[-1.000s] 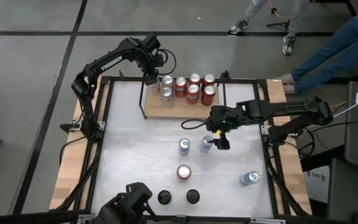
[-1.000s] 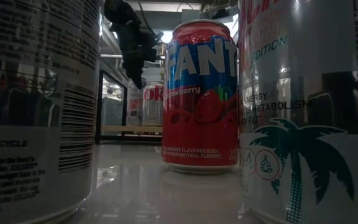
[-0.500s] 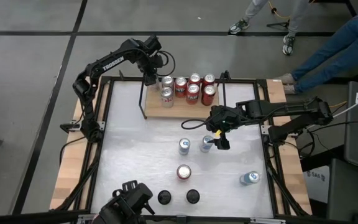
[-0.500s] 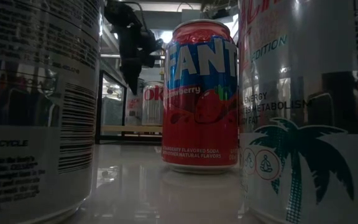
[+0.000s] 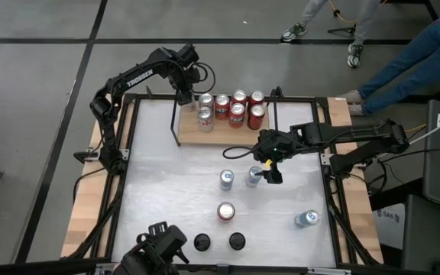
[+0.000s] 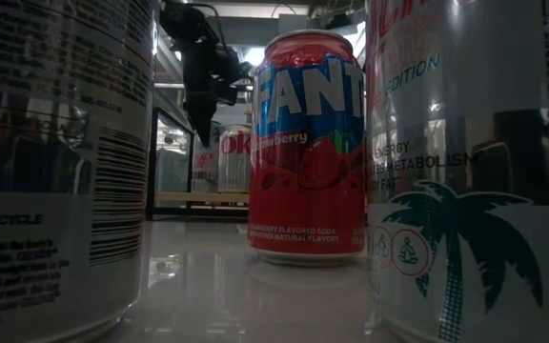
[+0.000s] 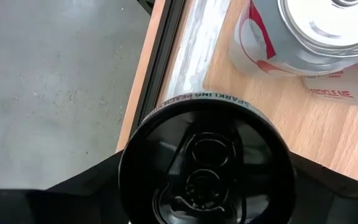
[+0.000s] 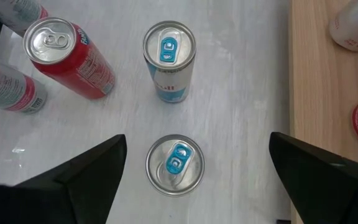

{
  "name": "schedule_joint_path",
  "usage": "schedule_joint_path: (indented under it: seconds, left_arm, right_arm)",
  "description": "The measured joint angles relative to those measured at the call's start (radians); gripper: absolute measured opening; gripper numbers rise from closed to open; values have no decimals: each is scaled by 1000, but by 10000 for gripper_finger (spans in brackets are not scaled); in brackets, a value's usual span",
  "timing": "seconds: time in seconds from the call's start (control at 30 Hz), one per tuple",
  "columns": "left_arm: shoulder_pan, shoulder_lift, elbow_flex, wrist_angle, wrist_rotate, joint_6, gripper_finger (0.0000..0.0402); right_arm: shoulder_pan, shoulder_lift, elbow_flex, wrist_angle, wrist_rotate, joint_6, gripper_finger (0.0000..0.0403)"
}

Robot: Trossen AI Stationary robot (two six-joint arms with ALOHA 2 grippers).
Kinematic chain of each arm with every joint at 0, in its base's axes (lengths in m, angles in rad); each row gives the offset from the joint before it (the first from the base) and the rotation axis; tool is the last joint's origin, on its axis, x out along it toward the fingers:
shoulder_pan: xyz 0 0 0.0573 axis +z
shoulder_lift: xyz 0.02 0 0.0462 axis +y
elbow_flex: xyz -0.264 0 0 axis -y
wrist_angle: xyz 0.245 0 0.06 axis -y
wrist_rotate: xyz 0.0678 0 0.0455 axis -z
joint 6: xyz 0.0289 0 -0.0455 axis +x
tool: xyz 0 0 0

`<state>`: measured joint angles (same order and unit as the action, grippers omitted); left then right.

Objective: Place canned beverage on shelf
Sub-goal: Put the white and pink soda can on the shelf

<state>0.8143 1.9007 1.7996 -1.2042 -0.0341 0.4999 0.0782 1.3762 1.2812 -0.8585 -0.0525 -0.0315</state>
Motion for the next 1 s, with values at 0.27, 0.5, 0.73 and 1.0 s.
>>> schedule_joint_path:
  seconds: [0.27, 0.5, 0.73, 1.0]
  left_arm:
    - [-3, -2, 1, -22, 55, 0, 299]
    - [-5, -2, 1, -22, 49, 0, 299]
    - [-4, -30, 2, -12, 40, 0, 299]
    - [-4, -114, 2, -2, -4, 2, 299]
  right_arm:
    - [0, 0, 0, 0, 0, 0, 383]
    - [0, 0, 0, 0, 0, 0, 383]
    - [0, 0, 0, 0, 0, 0, 383]
    - [0, 0, 0, 0, 0, 0, 383]
